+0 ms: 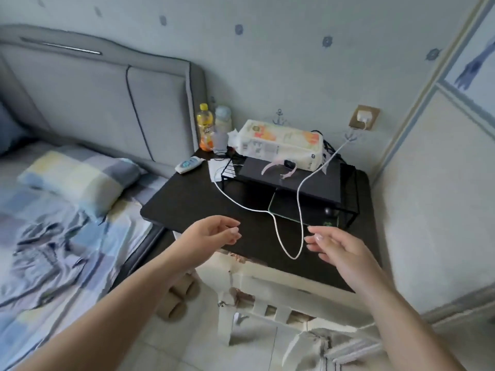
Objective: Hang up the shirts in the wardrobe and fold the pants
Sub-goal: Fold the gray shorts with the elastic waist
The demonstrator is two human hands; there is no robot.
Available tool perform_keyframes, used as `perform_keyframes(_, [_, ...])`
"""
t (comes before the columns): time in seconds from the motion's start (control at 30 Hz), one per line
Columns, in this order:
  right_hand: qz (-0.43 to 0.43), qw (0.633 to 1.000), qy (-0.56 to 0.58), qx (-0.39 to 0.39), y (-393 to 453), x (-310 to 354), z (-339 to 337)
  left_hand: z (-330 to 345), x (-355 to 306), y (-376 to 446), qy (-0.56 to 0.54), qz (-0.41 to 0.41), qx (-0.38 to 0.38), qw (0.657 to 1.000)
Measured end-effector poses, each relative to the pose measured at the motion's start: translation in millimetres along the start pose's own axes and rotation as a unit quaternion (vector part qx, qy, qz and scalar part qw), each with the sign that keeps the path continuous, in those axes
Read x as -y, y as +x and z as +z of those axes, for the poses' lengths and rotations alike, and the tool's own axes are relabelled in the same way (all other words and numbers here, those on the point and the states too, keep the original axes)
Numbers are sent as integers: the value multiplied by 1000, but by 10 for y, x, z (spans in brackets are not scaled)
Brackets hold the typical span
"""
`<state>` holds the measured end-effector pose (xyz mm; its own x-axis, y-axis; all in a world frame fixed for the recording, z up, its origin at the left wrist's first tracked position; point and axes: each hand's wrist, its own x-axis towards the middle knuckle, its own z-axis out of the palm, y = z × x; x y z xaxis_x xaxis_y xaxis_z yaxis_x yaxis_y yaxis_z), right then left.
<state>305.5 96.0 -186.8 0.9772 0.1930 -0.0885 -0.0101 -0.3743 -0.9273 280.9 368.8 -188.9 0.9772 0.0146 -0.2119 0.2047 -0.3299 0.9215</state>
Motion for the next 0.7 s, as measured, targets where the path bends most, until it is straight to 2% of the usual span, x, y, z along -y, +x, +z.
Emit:
perform_keyframes(0.17, [-45, 989, -7, 139, 656, 321, 512, -418, 172, -321, -59, -53, -141, 987])
perform_keyframes(0.4, [-119, 936, -43, 328, 1081, 742, 1665, -908, 617, -1003, -142, -124, -310, 932])
perform_keyframes(0.53, [-137, 900, -56, 410, 1135, 949, 2373, -1213, 894, -1320, -185, -158, -377, 894])
perform_keyframes(0.7, [-137, 865, -72, 477, 1207, 1174, 3306, -1764, 1349, -1538, -226, -184, -414, 862])
